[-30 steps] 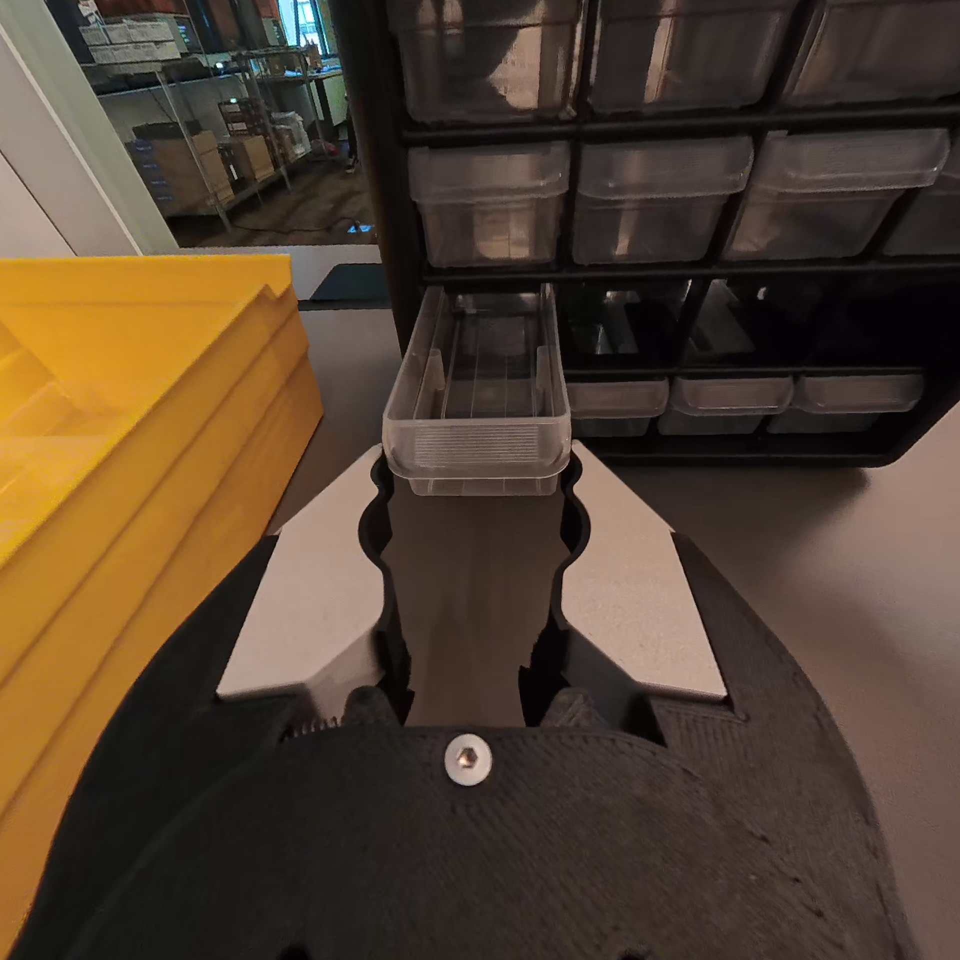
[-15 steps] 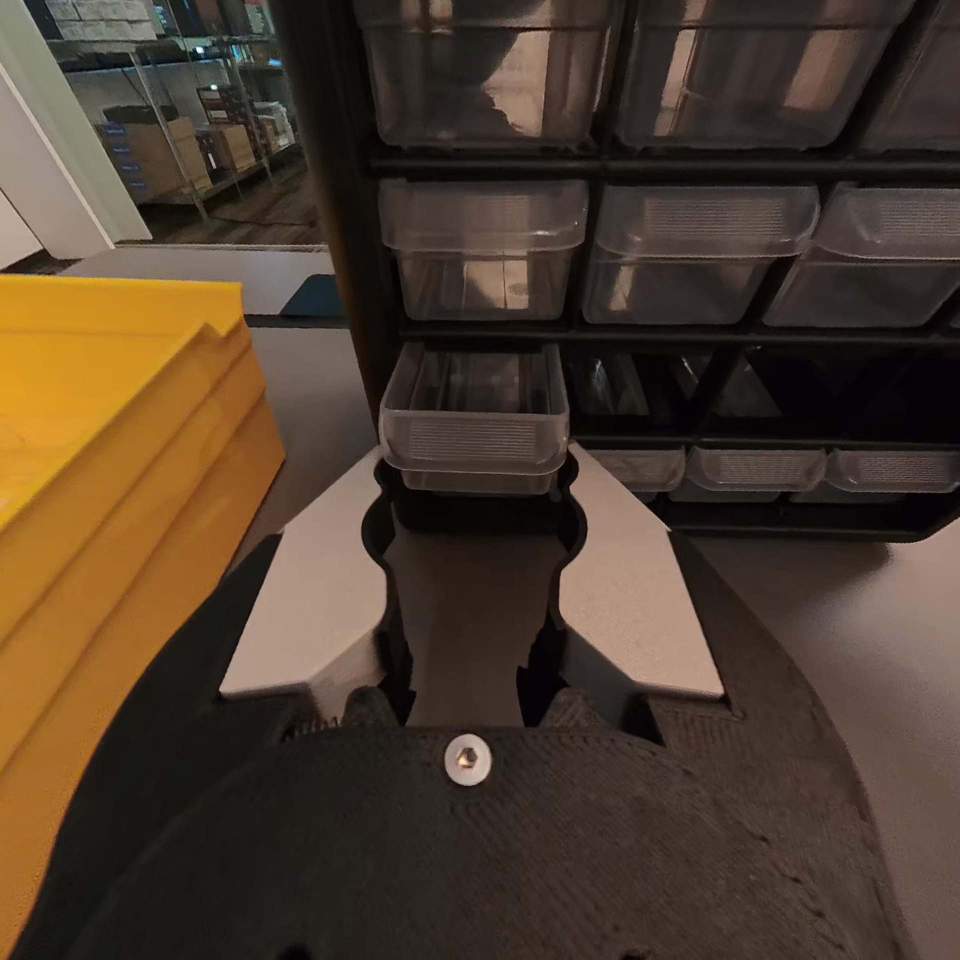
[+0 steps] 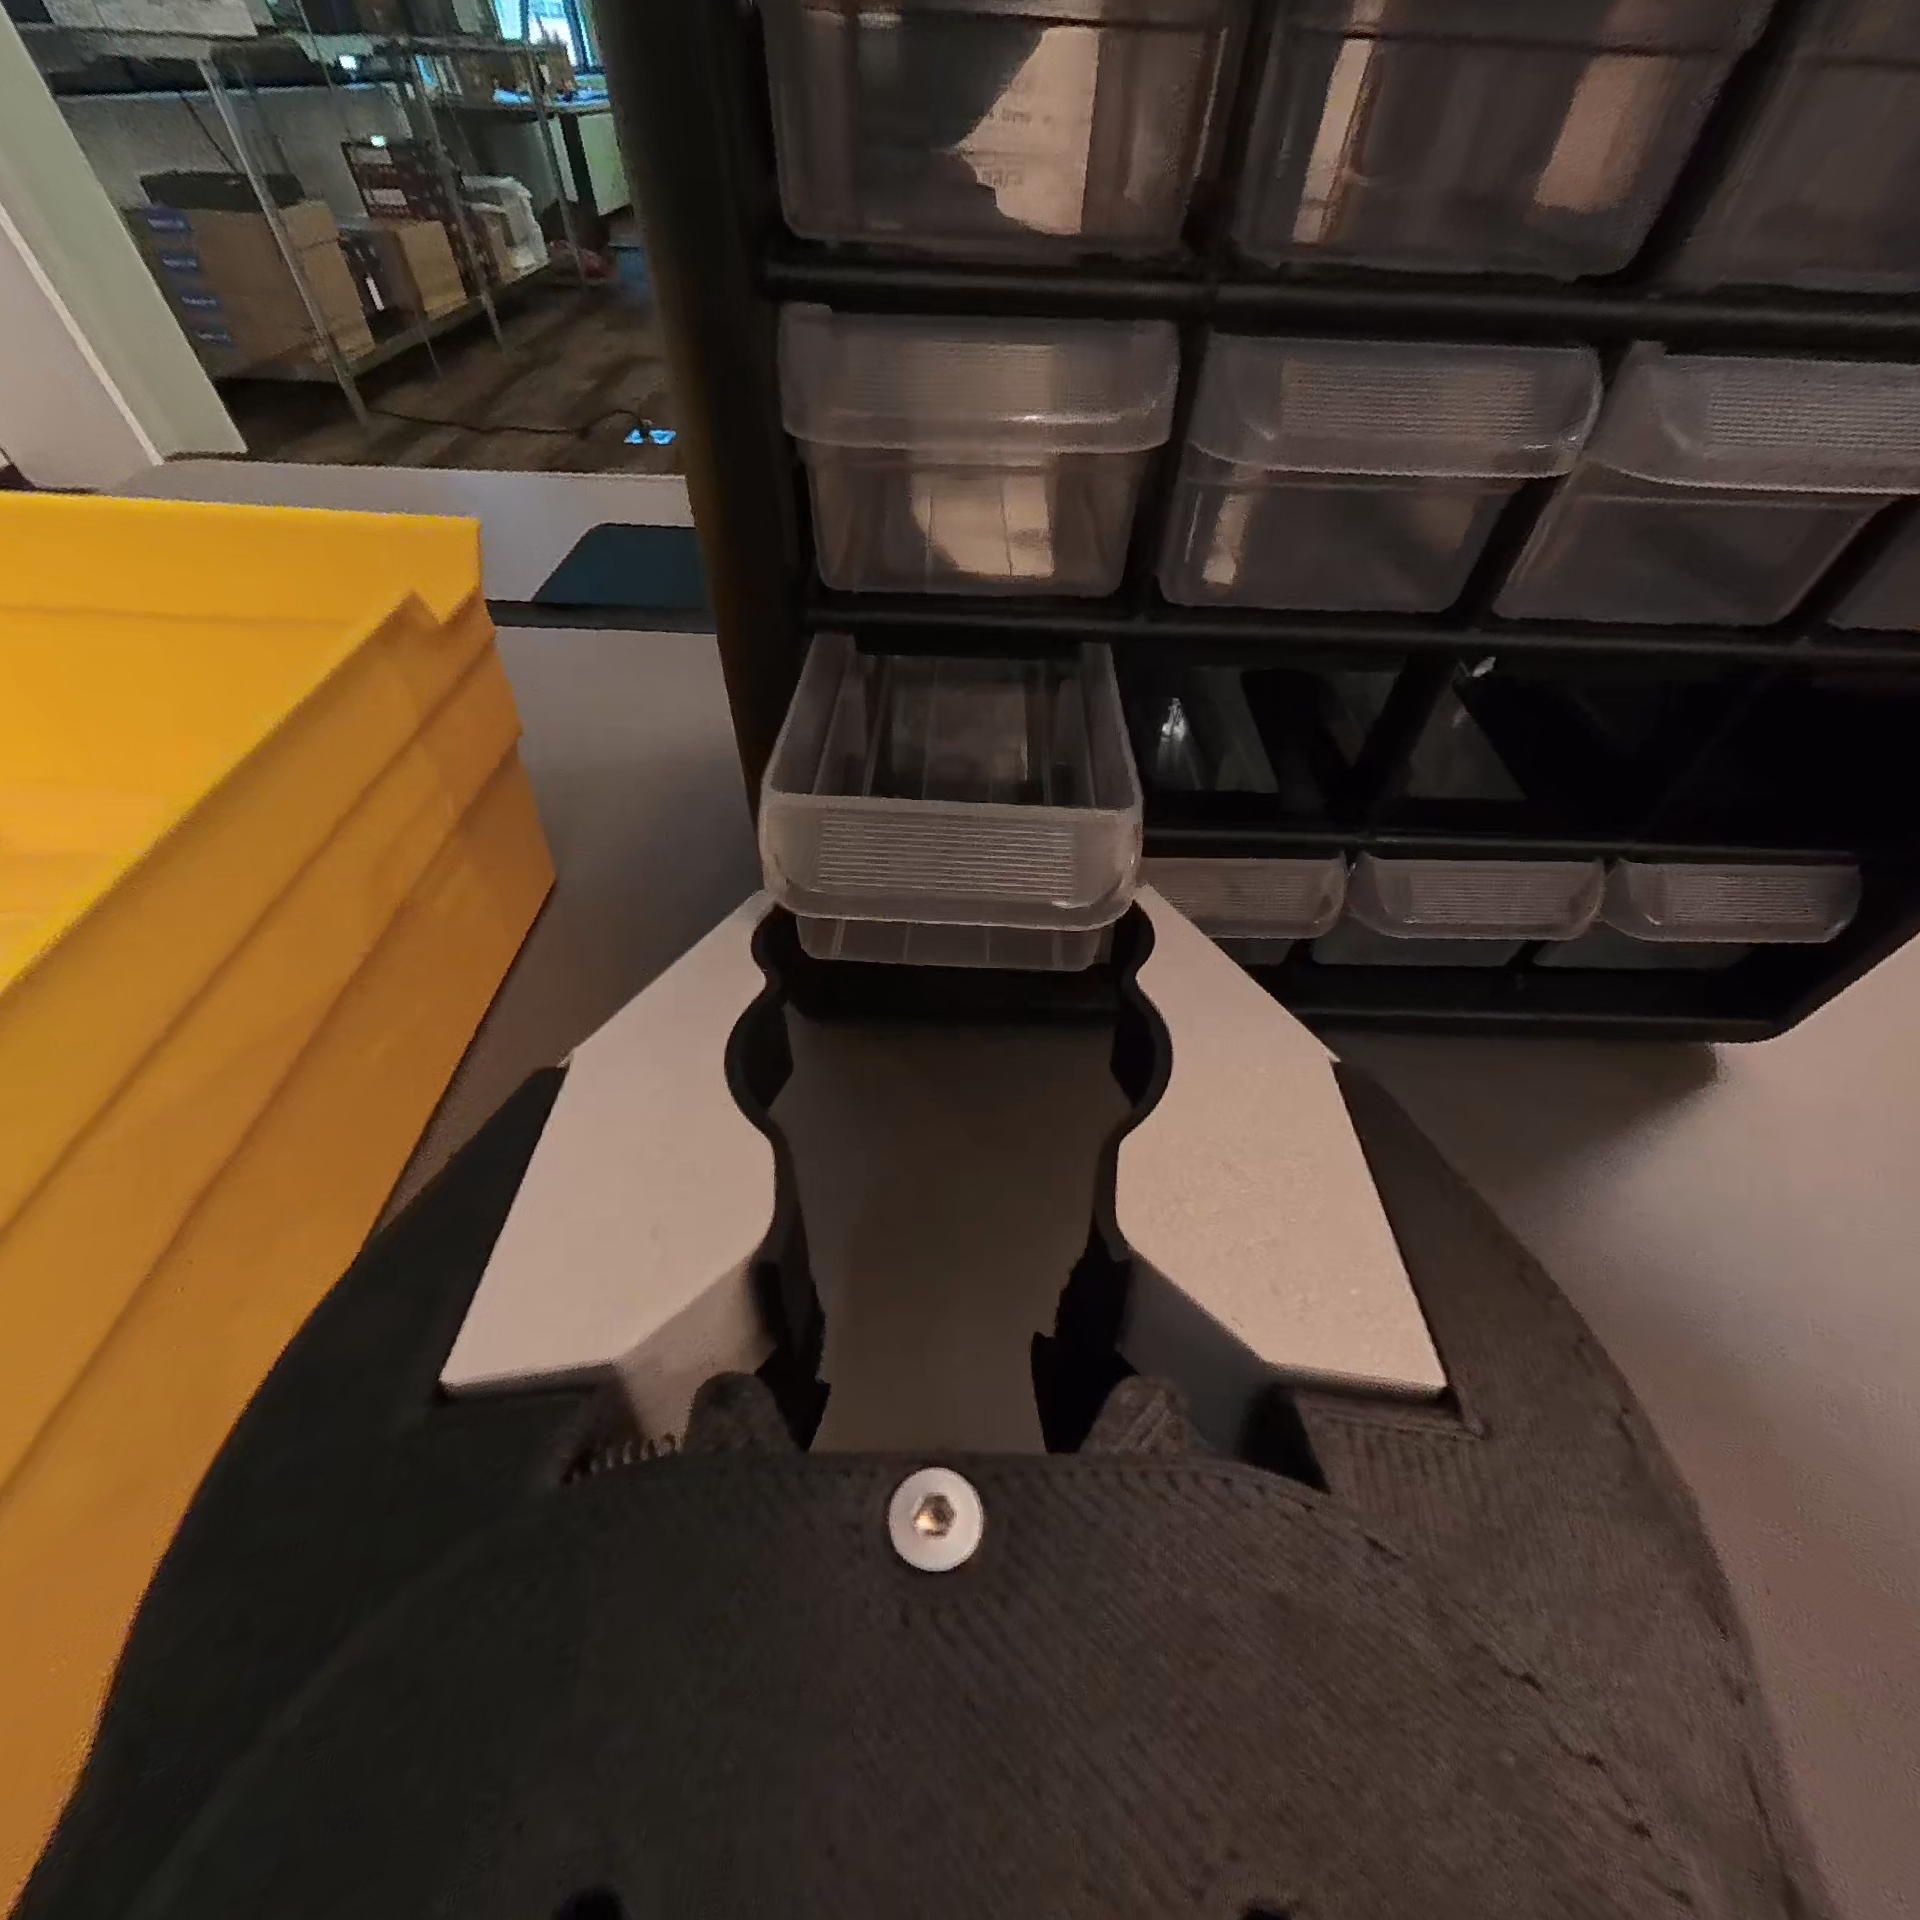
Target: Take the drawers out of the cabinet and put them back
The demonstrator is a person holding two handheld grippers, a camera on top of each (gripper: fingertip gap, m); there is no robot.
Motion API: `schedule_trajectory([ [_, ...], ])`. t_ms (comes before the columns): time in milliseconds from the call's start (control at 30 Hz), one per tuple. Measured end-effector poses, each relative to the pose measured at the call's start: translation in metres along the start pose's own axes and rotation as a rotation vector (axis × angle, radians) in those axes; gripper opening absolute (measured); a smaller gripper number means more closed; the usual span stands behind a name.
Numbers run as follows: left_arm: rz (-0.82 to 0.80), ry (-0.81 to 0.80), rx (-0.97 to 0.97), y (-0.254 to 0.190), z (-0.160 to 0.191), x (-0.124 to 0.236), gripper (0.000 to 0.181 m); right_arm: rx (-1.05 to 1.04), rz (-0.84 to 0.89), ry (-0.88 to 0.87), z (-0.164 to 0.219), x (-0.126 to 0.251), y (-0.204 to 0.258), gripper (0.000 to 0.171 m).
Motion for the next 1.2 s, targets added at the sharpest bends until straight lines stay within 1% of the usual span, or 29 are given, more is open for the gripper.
schedule_trajectory([
  [67, -0.001, 0.010, 0.015, -0.001, 0.003, 0.003, 0.074, 0.001, 0.000, 0.001, 0.000, 0.000, 0.000, 0.003],
  [133, -0.004, 0.007, 0.014, -0.001, 0.007, 0.010, 0.076, 0.000, -0.001, 0.001, 0.000, 0.000, 0.000, 0.003],
  [167, -0.010, 0.004, 0.011, 0.000, 0.008, 0.015, 0.074, 0.000, -0.001, 0.001, 0.000, 0.000, 0.000, 0.003],
  [200, -0.016, -0.006, 0.006, 0.002, 0.008, 0.019, 0.068, 0.002, 0.000, 0.002, 0.000, 0.000, 0.000, 0.003],
  [267, -0.031, -0.046, -0.020, 0.006, 0.004, 0.026, 0.046, 0.003, 0.002, 0.003, 0.000, 0.000, 0.000, 0.004],
  [300, -0.038, -0.061, -0.033, 0.008, 0.002, 0.026, 0.039, 0.004, 0.002, 0.003, 0.000, 0.000, 0.000, 0.004],
  [367, -0.029, -0.057, -0.038, 0.008, 0.002, 0.022, 0.036, 0.003, 0.002, 0.003, 0.000, 0.000, 0.000, 0.003],
  [400, -0.018, -0.054, -0.041, 0.007, 0.002, 0.020, 0.026, 0.003, 0.001, 0.003, 0.000, 0.000, 0.000, 0.004],
  [467, -0.009, -0.071, -0.047, 0.004, -0.001, 0.017, 0.020, 0.002, 0.001, 0.002, 0.000, 0.000, 0.001, 0.004],
  [533, 0.010, -0.086, -0.051, 0.000, -0.004, 0.015, 0.005, 0.002, 0.001, 0.002, 0.000, 0.000, 0.001, 0.004],
  [667, 0.022, -0.083, -0.014, -0.001, -0.006, 0.007, 0.004, 0.003, 0.001, 0.002, 0.000, 0.000, 0.001, 0.004],
  [933, 0.024, -0.077, 0.053, 0.002, -0.010, -0.012, 0.011, 0.008, 0.003, 0.007, 0.000, -0.001, 0.001, 0.004],
  [1200, 0.022, -0.075, 0.085, 0.004, -0.013, -0.023, 0.014, 0.006, 0.004, 0.007, -0.001, -0.001, 0.001, 0.003],
])
Point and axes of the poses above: each gripper's, where its closed fingertips meet, x back along the fingers, z out of its underside, y = z × x across the jaws, the point moved 1 cm from there along x, back along the fingers, and after that the axes turned 4 degrees about -x, right-handed, at the moved point
